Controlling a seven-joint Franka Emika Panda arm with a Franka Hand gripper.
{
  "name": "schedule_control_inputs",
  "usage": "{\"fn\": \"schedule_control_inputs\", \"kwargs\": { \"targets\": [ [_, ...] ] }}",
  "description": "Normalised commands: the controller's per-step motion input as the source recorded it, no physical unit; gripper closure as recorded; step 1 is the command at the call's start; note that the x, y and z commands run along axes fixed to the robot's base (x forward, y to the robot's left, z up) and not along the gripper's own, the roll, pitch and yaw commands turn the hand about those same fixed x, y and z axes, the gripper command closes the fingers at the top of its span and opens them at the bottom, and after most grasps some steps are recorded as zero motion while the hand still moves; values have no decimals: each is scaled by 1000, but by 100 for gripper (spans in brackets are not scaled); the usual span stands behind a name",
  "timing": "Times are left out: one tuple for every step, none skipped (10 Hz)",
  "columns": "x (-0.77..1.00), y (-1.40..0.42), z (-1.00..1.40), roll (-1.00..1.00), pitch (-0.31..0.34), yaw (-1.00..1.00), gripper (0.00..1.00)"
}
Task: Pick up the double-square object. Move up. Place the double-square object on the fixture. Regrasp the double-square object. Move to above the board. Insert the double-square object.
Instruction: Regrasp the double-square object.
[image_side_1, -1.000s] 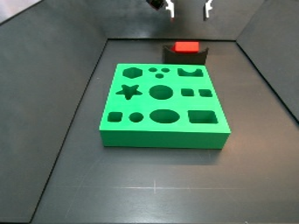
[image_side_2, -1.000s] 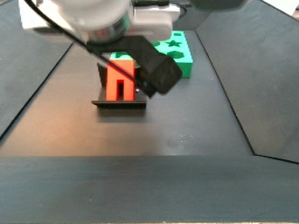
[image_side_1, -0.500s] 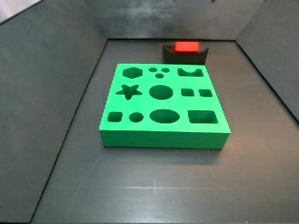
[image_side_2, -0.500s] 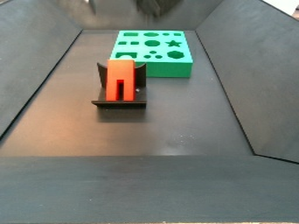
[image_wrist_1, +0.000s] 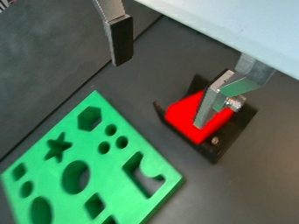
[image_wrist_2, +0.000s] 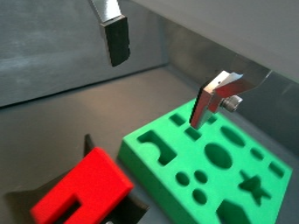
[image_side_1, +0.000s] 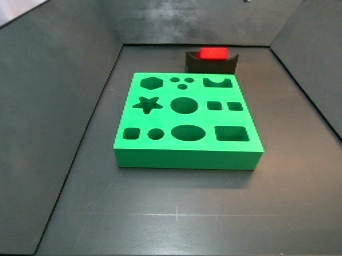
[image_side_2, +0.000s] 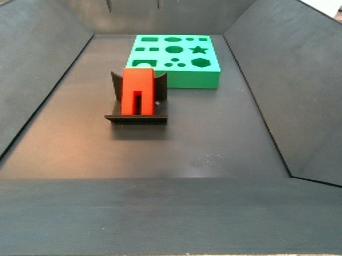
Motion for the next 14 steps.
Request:
{"fn": "schedule_control_inputs", "kwargs": {
  "targets": [
    [-22, -30, 16, 1000, 43, 16, 0],
    [-23, -23, 6, 1000, 36, 18, 0],
    [-15, -24, -3, 1000, 32, 19, 0],
    [-8, -21, 0, 1000, 28, 21, 0],
    [-9, -21, 0, 1000, 28, 23, 0],
    [-8, -19, 2, 1000, 31, 24, 0],
    [0, -21, 5, 1000, 37, 27, 0],
    [14, -22, 0, 1000, 40, 30, 0],
    [26, -22, -12, 1000, 47, 33, 0],
    [41, -23, -17, 1000, 55, 37, 0],
    [57, -26, -11, 1000, 68, 44, 0],
    [68, -31, -8, 1000, 82, 50, 0],
    [90, -32, -16, 1000, 101, 61, 0],
    [96, -36, -20, 1000, 119, 73, 0]
  ]
}}
